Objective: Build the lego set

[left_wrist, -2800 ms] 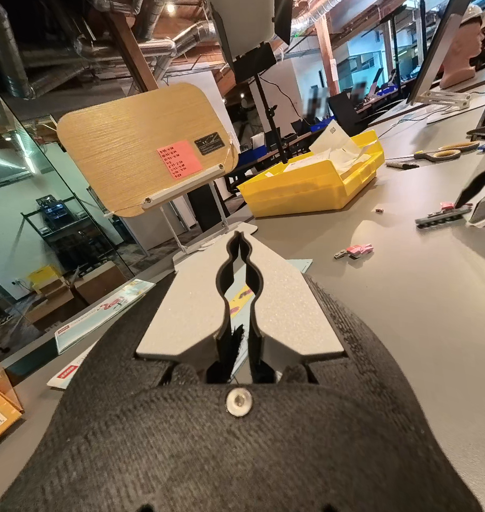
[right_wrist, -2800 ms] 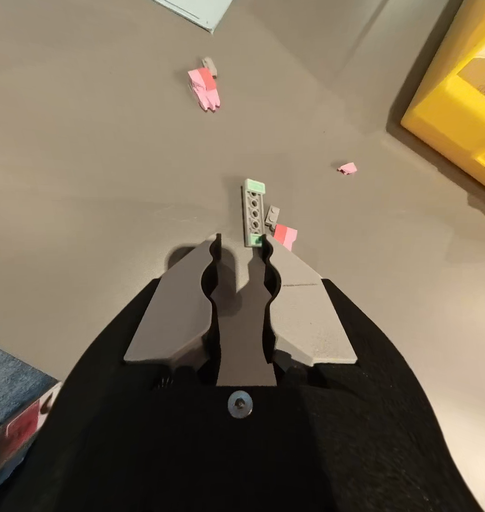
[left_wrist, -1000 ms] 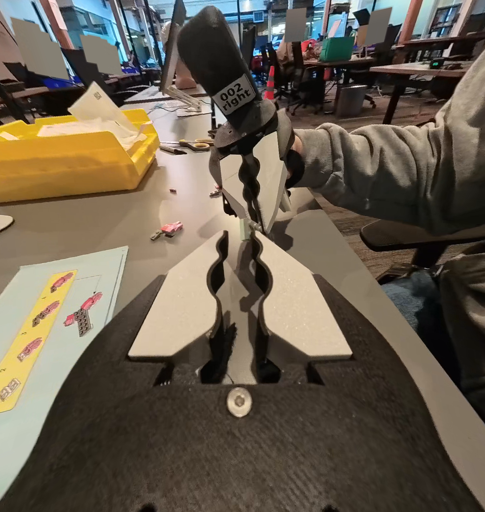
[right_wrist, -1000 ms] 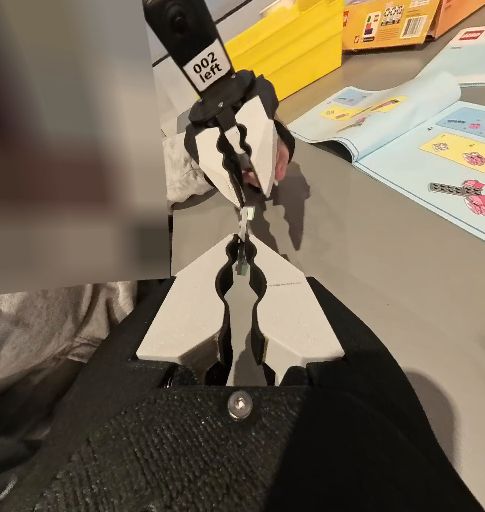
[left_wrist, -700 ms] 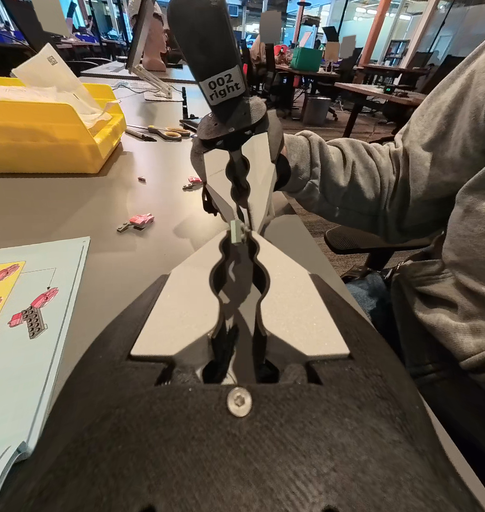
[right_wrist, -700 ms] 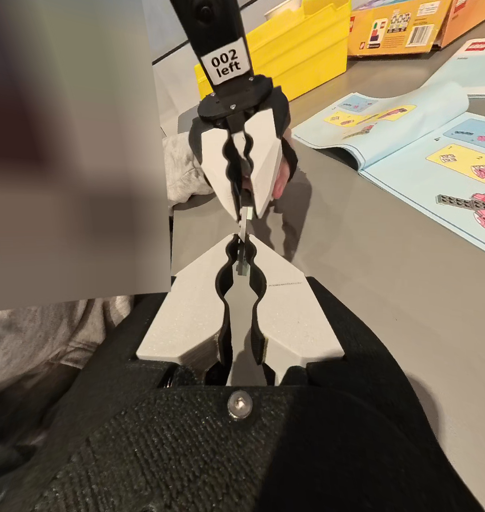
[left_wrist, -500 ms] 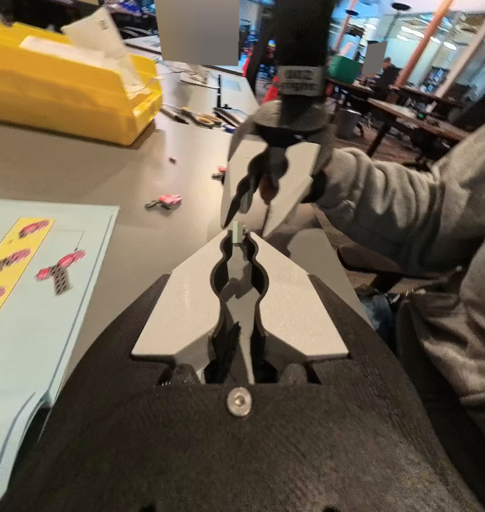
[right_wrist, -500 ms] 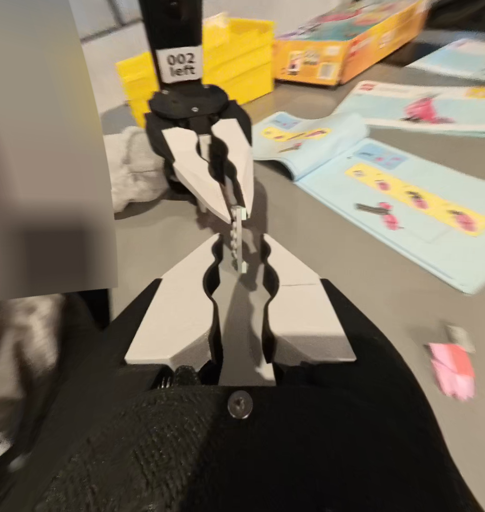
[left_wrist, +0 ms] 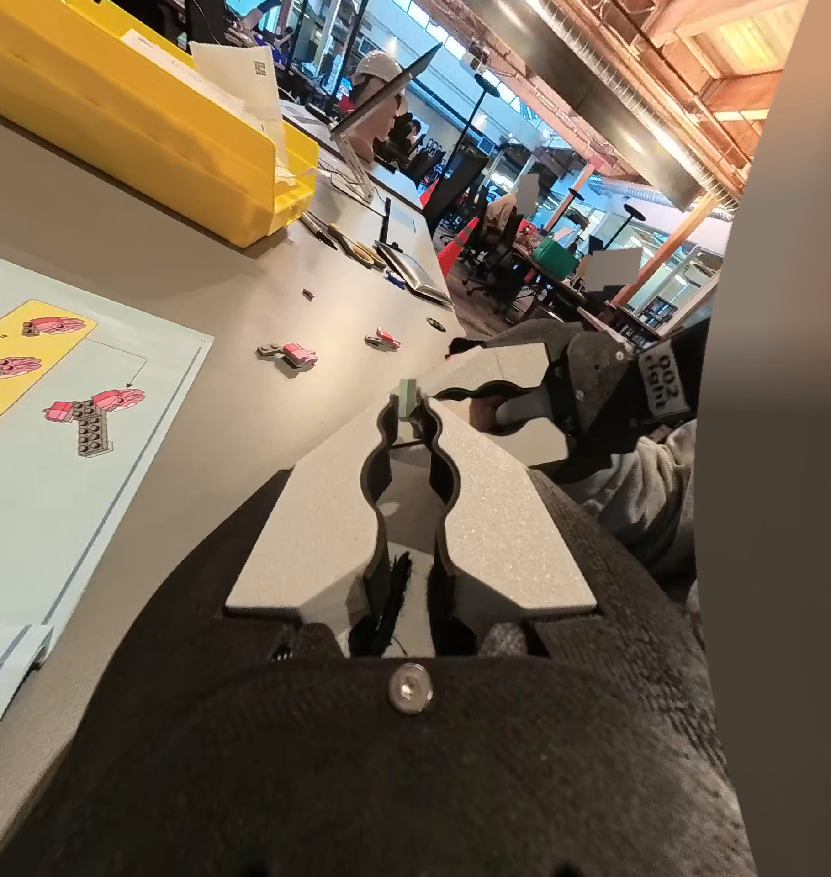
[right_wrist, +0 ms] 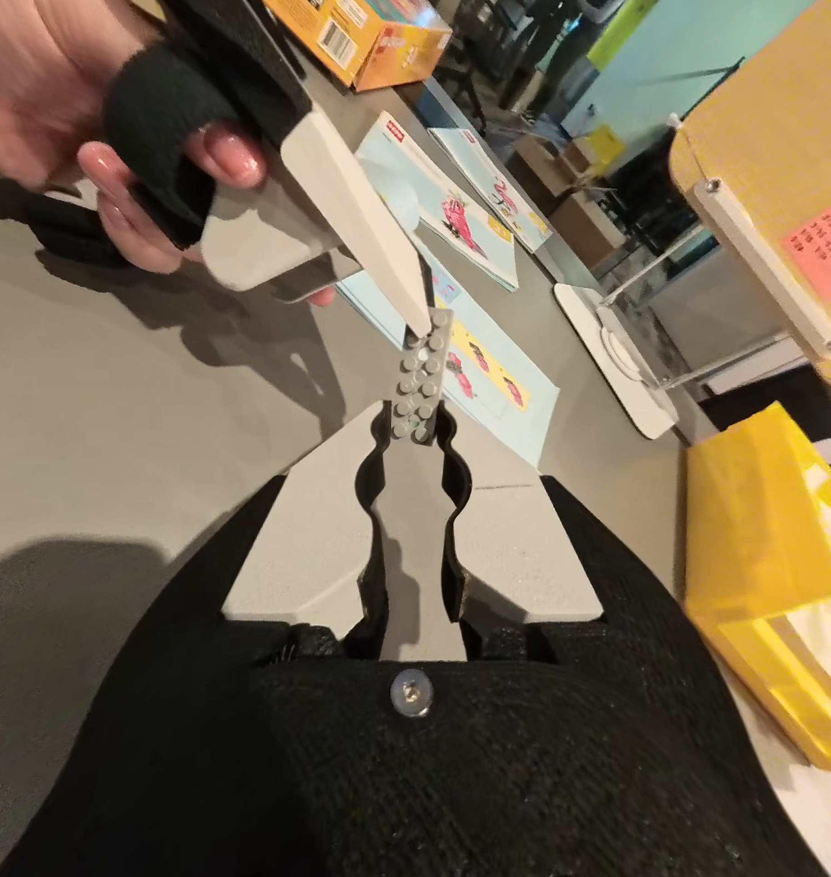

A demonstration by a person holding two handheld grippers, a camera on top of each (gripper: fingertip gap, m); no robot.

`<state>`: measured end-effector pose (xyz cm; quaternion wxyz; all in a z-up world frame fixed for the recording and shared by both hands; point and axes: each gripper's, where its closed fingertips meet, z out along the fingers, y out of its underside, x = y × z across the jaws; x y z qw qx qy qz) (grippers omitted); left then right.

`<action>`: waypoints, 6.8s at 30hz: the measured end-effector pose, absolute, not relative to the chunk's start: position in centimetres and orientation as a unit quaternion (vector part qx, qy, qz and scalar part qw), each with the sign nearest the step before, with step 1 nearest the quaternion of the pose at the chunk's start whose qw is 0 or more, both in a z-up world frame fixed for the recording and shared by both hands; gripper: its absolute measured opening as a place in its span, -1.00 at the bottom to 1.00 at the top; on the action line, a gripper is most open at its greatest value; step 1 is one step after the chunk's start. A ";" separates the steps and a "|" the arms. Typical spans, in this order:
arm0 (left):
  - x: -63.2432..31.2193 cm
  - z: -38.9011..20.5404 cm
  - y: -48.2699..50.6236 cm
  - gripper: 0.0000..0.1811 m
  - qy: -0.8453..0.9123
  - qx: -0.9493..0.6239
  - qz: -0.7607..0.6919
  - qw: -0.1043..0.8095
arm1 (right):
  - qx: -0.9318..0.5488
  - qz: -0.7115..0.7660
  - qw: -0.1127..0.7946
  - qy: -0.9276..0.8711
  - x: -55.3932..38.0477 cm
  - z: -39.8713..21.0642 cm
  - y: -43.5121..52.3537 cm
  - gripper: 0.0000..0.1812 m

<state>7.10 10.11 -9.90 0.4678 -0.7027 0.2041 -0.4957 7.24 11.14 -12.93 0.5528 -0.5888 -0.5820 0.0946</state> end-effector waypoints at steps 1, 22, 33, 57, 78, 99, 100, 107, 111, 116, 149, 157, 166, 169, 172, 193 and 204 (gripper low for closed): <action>7.0 -10.0 10.4 -0.90 0.203 -0.707 -0.485 0.473 | -0.604 0.101 0.540 -0.578 7.4 -13.1 11.2 -0.82; -2.8 -5.5 13.6 -0.58 0.097 -0.671 -0.311 0.666 | -0.790 0.120 0.201 -0.566 12.5 -18.6 10.0 -0.78; -0.6 -7.0 13.3 -0.58 0.166 -0.696 -0.278 0.641 | -0.802 0.131 0.170 -0.558 13.7 -18.7 9.3 -0.63; -7.9 -4.1 13.8 -0.69 0.089 -0.636 0.030 0.766 | -0.490 0.087 0.806 -0.319 11.4 -1.5 25.2 -0.73; 9.4 -9.8 10.1 -0.98 0.403 -0.596 -0.008 0.694 | -0.513 0.120 0.789 -0.316 11.7 -4.7 26.9 -0.94; 9.1 -9.9 10.2 -0.99 0.395 -0.602 -0.024 0.694 | -0.544 0.128 0.771 -0.307 12.6 -5.6 27.2 -1.00; 9.1 -9.9 10.2 -0.99 0.395 -0.601 -0.025 0.694 | -0.545 0.130 0.770 -0.306 12.6 -5.6 27.2 -1.00; 9.2 -10.0 10.1 -0.99 0.399 -0.601 -0.023 0.693 | -0.547 0.135 0.755 -0.334 11.6 -6.2 26.9 -1.00; 9.2 -10.0 10.1 -0.99 0.398 -0.601 -0.024 0.693 | -0.547 0.137 0.749 -0.349 10.9 -6.6 26.7 -1.00; 9.2 -10.1 10.1 -0.99 0.400 -0.601 -0.023 0.692 | -0.548 0.154 0.743 -0.350 10.7 -6.6 26.5 -1.00; 9.3 -10.1 10.1 -0.99 0.403 -0.600 -0.023 0.691 | -0.551 0.169 0.736 -0.357 10.4 -6.9 26.5 -1.00; 9.3 -10.1 10.1 -0.99 0.402 -0.600 -0.023 0.691 | -0.552 0.170 0.734 -0.358 10.3 -7.0 26.5 -1.00; 9.3 -10.2 10.1 -0.99 0.404 -0.600 -0.022 0.690 | -0.553 0.169 0.734 -0.358 10.4 -7.0 26.5 -1.00; 9.4 -10.2 10.1 -0.99 0.404 -0.600 -0.022 0.690 | -0.553 0.168 0.734 -0.358 10.4 -7.0 26.5 -1.00; 9.4 -10.2 10.1 -0.99 0.405 -0.600 -0.021 0.690 | -0.552 0.165 0.736 -0.357 10.5 -6.9 26.6 -1.00; 6.1 -9.0 12.0 -1.00 0.322 -0.629 0.033 0.707 | -0.568 0.176 0.724 -0.350 10.9 -6.8 26.9 -1.00; 3.6 -7.6 12.6 -1.00 0.237 -0.642 -0.007 0.729 | -0.551 0.121 0.739 -0.369 12.7 -6.1 25.5 -0.96</action>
